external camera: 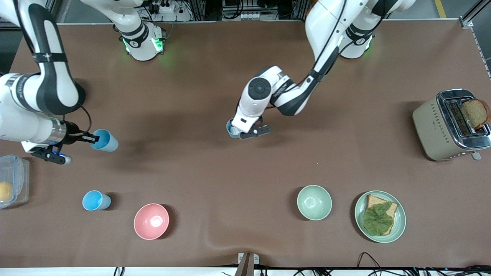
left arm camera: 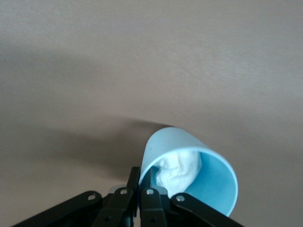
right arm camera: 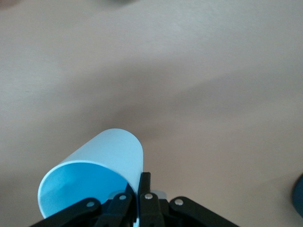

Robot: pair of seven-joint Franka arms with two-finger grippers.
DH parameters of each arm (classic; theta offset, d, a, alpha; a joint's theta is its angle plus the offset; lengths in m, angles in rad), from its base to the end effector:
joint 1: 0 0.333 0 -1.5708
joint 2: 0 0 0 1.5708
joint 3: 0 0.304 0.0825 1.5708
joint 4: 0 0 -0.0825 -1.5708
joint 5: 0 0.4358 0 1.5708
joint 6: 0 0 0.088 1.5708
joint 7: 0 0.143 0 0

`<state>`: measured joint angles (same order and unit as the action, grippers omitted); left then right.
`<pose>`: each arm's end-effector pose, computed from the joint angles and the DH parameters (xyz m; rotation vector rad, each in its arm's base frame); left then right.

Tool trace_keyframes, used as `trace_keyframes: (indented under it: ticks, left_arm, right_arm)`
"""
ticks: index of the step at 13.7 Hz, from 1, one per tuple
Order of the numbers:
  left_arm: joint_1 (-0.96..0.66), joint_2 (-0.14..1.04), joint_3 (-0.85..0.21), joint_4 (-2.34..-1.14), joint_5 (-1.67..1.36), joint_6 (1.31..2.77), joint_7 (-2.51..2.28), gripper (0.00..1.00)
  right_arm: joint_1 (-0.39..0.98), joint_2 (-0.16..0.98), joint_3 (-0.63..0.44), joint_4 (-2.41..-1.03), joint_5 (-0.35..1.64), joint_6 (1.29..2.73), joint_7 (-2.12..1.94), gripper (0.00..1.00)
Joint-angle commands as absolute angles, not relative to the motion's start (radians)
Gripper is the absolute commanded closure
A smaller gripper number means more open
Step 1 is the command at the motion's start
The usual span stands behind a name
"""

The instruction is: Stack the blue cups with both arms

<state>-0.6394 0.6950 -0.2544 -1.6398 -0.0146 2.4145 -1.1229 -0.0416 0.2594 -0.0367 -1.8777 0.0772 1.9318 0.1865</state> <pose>0.4680 -0.5636 0.1504 2.9299 0.4497 -0.1338 0.6256 -0.0408 0.2838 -3.0421 0.4586 0.3209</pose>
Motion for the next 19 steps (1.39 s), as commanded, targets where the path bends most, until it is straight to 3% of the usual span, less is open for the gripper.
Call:
trace_keyframes:
  ticks: [1, 2, 5, 11, 16, 19]
  left_arm:
    - [-0.678, 0.724, -0.229, -1.603, 0.006, 2.410, -1.170, 0.58]
    - [-0.677, 0.716, -0.227, -1.606, 0.014, 2.408, -1.180, 0.01]
    - [-0.673, 0.683, -0.225, -1.602, 0.080, 2.375, -1.184, 0.00]
    - [-0.571, 0.439, -0.226, -1.597, 0.081, 2.104, -1.164, 0.00]
    - [-0.369, 0.232, -0.227, -1.597, 0.083, 1.823, -1.050, 0.00]
    - [-0.195, 0.155, -0.227, -1.597, 0.083, 1.709, -0.768, 0.00]
  right_arm:
    - [0.013, 0.250, -0.035, -1.858, 0.077, 1.885, 0.236, 1.00]
    - [0.050, 0.239, -0.035, -1.856, 0.078, 1.869, 0.276, 1.00]
    - [0.156, 0.229, -0.034, -1.855, 0.133, 1.855, 0.405, 1.00]
    - [0.372, 0.232, -0.034, -1.795, 0.267, 1.911, 0.636, 1.00]
    - [0.619, 0.276, -0.035, -1.792, 0.288, 2.028, 0.892, 1.00]
    - [0.684, 0.317, -0.035, -1.792, 0.288, 2.042, 0.969, 1.00]
